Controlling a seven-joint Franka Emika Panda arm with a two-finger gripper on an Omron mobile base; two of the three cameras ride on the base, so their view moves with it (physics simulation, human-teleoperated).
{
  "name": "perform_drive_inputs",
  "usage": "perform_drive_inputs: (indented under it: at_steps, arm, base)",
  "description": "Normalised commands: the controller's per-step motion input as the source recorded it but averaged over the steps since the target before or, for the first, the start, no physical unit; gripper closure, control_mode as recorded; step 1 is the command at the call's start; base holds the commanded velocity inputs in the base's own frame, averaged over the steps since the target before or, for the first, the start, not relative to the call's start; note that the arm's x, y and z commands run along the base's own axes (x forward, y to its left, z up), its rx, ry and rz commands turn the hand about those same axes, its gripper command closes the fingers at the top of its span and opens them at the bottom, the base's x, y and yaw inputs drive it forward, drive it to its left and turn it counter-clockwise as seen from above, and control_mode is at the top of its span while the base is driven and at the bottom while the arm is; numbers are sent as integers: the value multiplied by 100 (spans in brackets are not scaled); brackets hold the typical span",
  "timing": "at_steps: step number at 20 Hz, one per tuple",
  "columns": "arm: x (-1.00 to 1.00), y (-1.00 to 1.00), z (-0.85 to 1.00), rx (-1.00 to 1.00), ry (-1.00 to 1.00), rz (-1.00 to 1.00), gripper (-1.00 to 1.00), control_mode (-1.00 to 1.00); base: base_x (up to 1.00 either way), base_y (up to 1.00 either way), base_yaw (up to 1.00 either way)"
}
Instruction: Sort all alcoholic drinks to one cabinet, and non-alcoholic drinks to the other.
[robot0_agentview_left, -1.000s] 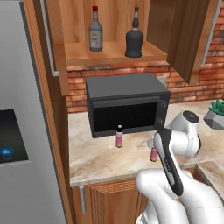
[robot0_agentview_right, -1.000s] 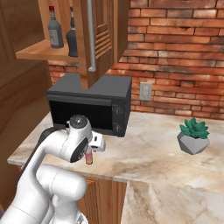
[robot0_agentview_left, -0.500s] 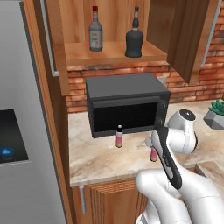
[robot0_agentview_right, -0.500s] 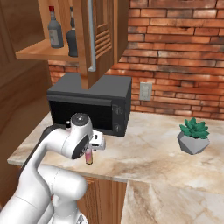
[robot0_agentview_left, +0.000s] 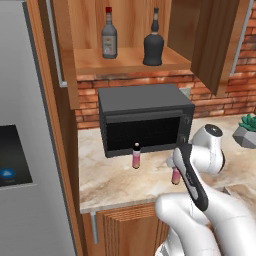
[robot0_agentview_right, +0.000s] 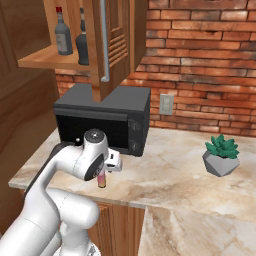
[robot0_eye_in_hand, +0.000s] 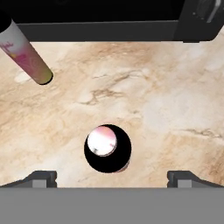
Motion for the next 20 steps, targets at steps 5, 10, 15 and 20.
perform_drive_inputs:
  at_steps: [5, 10, 15, 20]
  arm:
    - [13, 4, -14, 0, -3, 0, -100, -100]
    - [13, 8, -13, -1, -5, 1, -100, -100]
    - [9, 5, -19, 0, -4, 1, -100, -100]
    - [3, 3, -26, 0, -4, 1, 100, -100]
  base:
    - [0, 0, 0]
    - [0, 0, 0]
    - [0, 0, 0]
    - [0, 0, 0]
